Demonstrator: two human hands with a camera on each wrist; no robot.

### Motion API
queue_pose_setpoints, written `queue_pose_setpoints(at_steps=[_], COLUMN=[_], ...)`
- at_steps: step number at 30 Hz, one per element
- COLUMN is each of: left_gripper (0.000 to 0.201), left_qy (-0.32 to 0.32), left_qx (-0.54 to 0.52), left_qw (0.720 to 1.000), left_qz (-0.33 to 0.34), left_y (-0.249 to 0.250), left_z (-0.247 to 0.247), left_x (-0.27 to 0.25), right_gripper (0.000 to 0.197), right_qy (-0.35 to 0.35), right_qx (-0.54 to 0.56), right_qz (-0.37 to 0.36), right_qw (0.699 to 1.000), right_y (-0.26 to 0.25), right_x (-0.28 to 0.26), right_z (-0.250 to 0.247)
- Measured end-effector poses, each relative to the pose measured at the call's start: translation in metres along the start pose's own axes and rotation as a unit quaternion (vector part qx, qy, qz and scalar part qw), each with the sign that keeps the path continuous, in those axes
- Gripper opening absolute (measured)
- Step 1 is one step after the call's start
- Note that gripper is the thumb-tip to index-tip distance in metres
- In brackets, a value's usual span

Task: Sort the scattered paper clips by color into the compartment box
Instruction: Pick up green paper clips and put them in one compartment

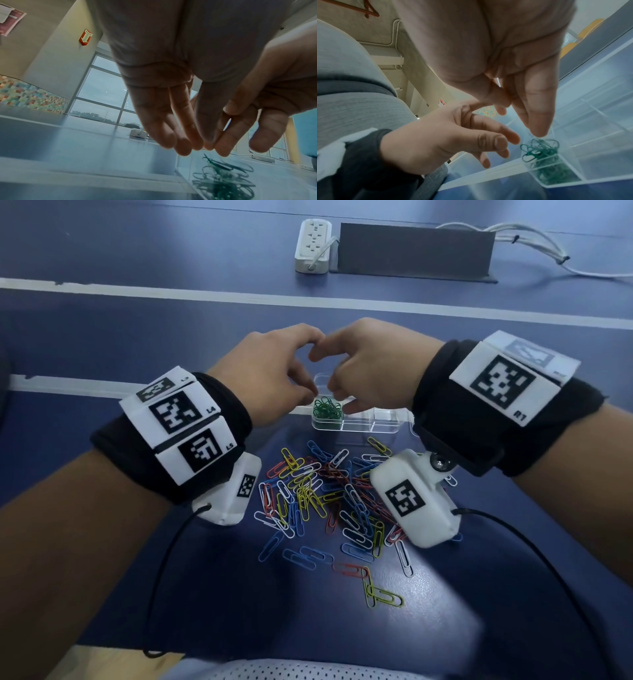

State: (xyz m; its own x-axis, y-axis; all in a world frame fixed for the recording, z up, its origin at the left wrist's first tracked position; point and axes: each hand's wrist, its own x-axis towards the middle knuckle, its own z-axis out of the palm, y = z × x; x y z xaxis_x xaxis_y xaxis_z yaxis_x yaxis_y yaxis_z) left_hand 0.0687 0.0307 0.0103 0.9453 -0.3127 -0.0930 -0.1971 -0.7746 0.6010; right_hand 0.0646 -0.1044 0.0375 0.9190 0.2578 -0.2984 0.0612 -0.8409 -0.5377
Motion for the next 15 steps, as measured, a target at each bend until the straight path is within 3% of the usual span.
queue_pose_setpoints(at_steps=[5, 9, 15], left_gripper=[0.051, 0.052, 0.047], left_qy=[-0.023, -0.042, -0.039], left_qx=[0.008, 0.037, 0.049], left_qw=[1.0, 0.998, 0.997], left_qz=[0.006, 0.019, 0.045], left_y=[-0.002, -0.001, 0.0], left_z=[-0.001, 0.001, 0.001], left_x=[-0.005, -0.006, -0.009], right_gripper=[0.045, 0.035, 0.042], right_qy=[0.007, -0.008, -0.018], right_qx=[-0.017, -0.13, -0.176], right_qz=[-0.003, 0.007, -0.02], right_qw=[1.0, 0.991, 0.984], right_y=[0.007, 0.01, 0.011], right_x=[-0.008, -0.013, -0.014], right_z=[-0.001, 0.004, 0.003])
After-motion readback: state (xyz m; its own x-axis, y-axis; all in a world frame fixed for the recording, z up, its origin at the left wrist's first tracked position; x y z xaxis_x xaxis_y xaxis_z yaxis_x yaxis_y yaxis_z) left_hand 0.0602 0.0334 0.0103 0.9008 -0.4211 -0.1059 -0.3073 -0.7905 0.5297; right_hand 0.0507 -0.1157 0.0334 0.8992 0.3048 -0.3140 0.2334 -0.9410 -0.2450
